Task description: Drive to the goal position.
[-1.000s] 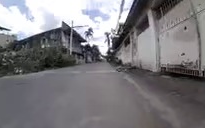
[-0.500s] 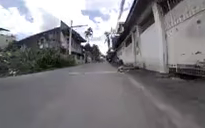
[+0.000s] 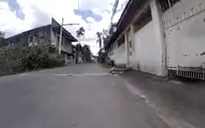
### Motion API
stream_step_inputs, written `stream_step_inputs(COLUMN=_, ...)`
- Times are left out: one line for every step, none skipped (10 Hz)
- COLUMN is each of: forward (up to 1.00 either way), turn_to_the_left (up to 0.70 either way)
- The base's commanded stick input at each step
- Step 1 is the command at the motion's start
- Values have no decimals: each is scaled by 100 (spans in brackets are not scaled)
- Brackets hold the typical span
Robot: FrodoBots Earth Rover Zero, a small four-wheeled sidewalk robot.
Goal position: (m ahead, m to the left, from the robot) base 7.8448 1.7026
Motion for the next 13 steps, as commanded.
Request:
stream_step_inputs(forward=100, turn_to_the_left=0)
stream_step_inputs(forward=100, turn_to_the_left=0)
stream_step_inputs(forward=100, turn_to_the_left=0)
stream_step_inputs(forward=100, turn_to_the_left=0)
stream_step_inputs(forward=100, turn_to_the_left=0)
stream_step_inputs(forward=100, turn_to_the_left=0)
stream_step_inputs(forward=100, turn_to_the_left=0)
stream_step_inputs(forward=100, turn_to_the_left=0)
stream_step_inputs(forward=100, turn_to_the_left=0)
stream_step_inputs(forward=100, turn_to_the_left=0)
stream_step_inputs(forward=100, turn_to_the_left=0)
stream_step_inputs(forward=100, turn_to_the_left=0)
stream_step_inputs(forward=100, turn_to_the_left=0)
